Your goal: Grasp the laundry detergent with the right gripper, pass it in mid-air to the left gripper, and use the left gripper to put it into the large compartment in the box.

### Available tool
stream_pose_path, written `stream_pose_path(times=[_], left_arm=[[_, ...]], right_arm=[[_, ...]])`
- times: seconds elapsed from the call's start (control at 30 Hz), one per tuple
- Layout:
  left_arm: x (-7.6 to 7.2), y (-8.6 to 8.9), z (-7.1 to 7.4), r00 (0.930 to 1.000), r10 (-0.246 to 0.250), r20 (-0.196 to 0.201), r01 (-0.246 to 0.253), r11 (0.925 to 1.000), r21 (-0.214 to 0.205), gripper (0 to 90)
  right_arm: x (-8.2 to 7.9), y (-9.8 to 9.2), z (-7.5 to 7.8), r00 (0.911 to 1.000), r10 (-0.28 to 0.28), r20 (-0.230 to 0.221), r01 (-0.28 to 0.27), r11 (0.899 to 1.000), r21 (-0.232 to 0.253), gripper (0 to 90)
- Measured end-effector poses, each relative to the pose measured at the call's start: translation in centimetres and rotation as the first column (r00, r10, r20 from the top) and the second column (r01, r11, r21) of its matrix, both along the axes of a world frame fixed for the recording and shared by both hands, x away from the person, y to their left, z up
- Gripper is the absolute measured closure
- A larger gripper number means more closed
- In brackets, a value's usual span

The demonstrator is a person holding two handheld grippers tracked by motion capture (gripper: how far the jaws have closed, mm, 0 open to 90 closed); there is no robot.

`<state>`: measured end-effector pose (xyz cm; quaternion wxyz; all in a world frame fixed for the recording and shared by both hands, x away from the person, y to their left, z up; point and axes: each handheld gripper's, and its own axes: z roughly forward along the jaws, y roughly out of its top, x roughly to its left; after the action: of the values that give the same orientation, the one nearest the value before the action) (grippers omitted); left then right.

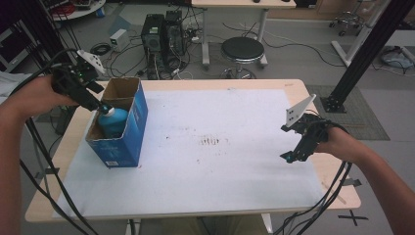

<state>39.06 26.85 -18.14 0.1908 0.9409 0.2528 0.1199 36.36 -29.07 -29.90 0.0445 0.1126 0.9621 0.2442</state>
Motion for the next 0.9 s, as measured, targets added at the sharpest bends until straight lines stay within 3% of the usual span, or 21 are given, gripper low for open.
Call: stream_pose_path(times=[0.1, 0.17, 0.2, 0.33, 0.57, 0.63, 0.8, 0.9], left_arm=[[-0.2, -1.2, 0.8, 0.9999, 0.008, -0.012, -0.008, 1.0000, 0.004, 25.5], [-0.1, -1.9, 1.1, 0.9991, 0.013, -0.040, -0.013, 0.9999, 0.003, 25.5], [-0.1, -2.2, 1.3, 0.9995, -0.002, -0.032, 0.002, 0.9999, 0.015, 25.5], [-0.1, -3.2, 1.7, 0.9993, -0.020, -0.031, 0.020, 0.9997, -0.012, 25.5], [0.0, -5.3, 1.6, 0.9921, -0.116, -0.048, 0.115, 0.9931, -0.023, 25.4], [0.1, -6.1, 1.4, 0.9906, -0.127, -0.052, 0.126, 0.9919, -0.013, 11.4], [0.5, -8.1, 0.9, 0.9834, -0.169, -0.066, 0.169, 0.9856, -0.001, 10.8], [0.7, -9.2, 0.6, 0.9819, -0.179, -0.063, 0.179, 0.9839, -0.010, 5.1]], right_arm=[[-0.1, 0.0, 0.1, 1.0000, 0.002, 0.005, -0.002, 1.000, 0.003, 1.4], [-0.1, 0.0, 0.2, 1.0000, 0.005, 0.007, -0.005, 1.000, 0.006, 1.4], [-0.1, 0.0, 0.3, 0.9999, 0.006, 0.009, -0.006, 1.000, 0.006, 1.3], [-0.2, 0.1, 0.4, 0.9999, 0.006, 0.011, -0.006, 1.000, 0.007, 1.4], [-0.3, 0.0, 0.5, 0.9998, 0.005, 0.018, -0.005, 1.000, 0.013, 1.4], [-0.3, 0.1, 0.5, 0.9998, 0.005, 0.017, -0.006, 1.000, 0.014, 1.4], [-0.5, 0.2, 0.5, 0.9998, 0.007, 0.017, -0.007, 1.000, 0.010, 1.4], [-0.5, 0.3, 0.6, 0.9997, 0.010, 0.023, -0.010, 1.000, 0.015, 1.4]])
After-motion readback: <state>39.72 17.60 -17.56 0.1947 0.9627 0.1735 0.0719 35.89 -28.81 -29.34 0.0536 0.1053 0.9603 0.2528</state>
